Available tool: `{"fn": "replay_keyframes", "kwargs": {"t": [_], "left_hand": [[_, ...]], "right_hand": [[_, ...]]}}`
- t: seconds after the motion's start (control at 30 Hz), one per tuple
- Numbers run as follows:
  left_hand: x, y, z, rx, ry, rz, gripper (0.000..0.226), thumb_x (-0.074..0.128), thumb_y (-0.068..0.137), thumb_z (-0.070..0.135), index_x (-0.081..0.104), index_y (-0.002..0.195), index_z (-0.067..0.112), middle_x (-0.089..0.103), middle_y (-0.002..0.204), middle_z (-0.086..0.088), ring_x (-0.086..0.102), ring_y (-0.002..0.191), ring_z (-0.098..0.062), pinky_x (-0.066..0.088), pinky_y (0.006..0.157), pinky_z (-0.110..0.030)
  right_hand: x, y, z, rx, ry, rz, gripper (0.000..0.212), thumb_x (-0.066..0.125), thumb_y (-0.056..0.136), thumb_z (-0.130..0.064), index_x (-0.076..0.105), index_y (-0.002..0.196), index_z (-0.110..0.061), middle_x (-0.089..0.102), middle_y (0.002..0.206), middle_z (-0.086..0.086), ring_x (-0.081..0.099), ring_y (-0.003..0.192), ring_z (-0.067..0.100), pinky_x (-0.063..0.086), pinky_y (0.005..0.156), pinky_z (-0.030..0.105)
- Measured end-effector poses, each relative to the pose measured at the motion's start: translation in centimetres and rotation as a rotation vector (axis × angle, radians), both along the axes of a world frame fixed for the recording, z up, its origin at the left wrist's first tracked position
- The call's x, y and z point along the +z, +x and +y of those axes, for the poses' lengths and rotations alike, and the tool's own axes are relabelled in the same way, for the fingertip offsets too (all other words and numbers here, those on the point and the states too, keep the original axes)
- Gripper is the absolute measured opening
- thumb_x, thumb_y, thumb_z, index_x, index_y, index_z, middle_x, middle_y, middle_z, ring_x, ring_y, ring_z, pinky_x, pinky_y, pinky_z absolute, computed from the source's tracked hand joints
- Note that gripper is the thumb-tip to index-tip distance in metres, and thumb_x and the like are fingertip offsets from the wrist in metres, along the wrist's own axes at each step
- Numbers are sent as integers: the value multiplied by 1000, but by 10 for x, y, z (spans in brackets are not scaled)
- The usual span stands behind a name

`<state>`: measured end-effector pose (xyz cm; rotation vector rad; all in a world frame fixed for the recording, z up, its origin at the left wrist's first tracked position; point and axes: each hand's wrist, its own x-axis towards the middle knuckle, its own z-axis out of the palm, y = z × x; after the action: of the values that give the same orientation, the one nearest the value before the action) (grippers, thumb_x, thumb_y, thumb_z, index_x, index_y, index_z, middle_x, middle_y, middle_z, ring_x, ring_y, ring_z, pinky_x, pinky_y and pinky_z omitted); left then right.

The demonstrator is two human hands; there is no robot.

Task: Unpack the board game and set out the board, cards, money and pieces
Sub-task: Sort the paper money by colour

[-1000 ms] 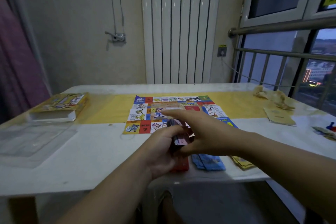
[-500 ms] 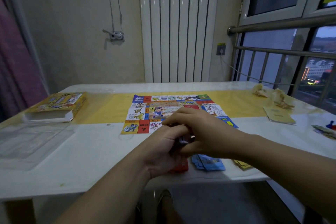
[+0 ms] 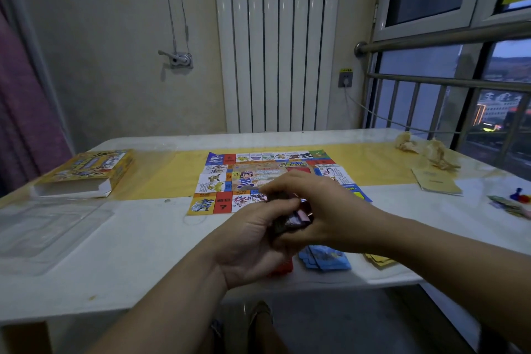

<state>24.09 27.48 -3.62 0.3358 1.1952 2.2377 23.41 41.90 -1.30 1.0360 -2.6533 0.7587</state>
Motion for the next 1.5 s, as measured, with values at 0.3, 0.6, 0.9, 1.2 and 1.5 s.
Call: {"fn": "replay_keyframes", "kwargs": {"t": [0.3, 0.6, 0.9, 1.2, 1.5], "left_hand": [[2, 1, 6, 137, -219, 72, 24, 37, 88, -3, 50, 70, 4, 50, 55, -6, 45, 38, -10, 39, 39, -19], [-6, 2, 31, 145, -175, 118, 21, 50, 90, -4, 60, 103, 10, 74, 82, -8, 72, 74, -16, 58, 63, -23], [-5, -5, 97, 105, -176, -17, 10, 54, 91, 4, 63, 97, 5, 71, 77, -10, 69, 70, -16, 56, 57, -22], [-11, -28, 157, 115, -167, -184, 25, 36, 95, -5, 51, 115, -8, 70, 82, -15, 69, 66, -20, 57, 50, -26], [-12, -35, 224, 103, -190, -143, 17, 43, 96, -3, 54, 108, -8, 66, 87, -12, 64, 73, -21, 56, 51, -25]], "right_hand": [[-3, 0, -3, -30, 211, 108, 93, 75, 76, -35, 17, 149, -26, 40, 116, -11, 25, 99, -7, 25, 90, 12], [0, 2, 43, -298, -566, -495, 44, 72, 59, -41, 62, 92, -14, 70, 87, 6, 66, 82, 16, 55, 82, 37], [-19, 4, 97, -437, -860, -540, 14, 67, 79, -1, 58, 69, -4, 65, 71, 11, 66, 67, 18, 55, 55, 20], [-16, -3, 195, -673, -508, -394, 6, 66, 84, -15, 66, 86, -20, 67, 76, 0, 62, 73, 13, 50, 73, 27], [-37, -7, 278, -807, -71, -494, 29, 74, 77, -32, 62, 103, -30, 68, 81, -6, 63, 77, 7, 48, 74, 25]]}}
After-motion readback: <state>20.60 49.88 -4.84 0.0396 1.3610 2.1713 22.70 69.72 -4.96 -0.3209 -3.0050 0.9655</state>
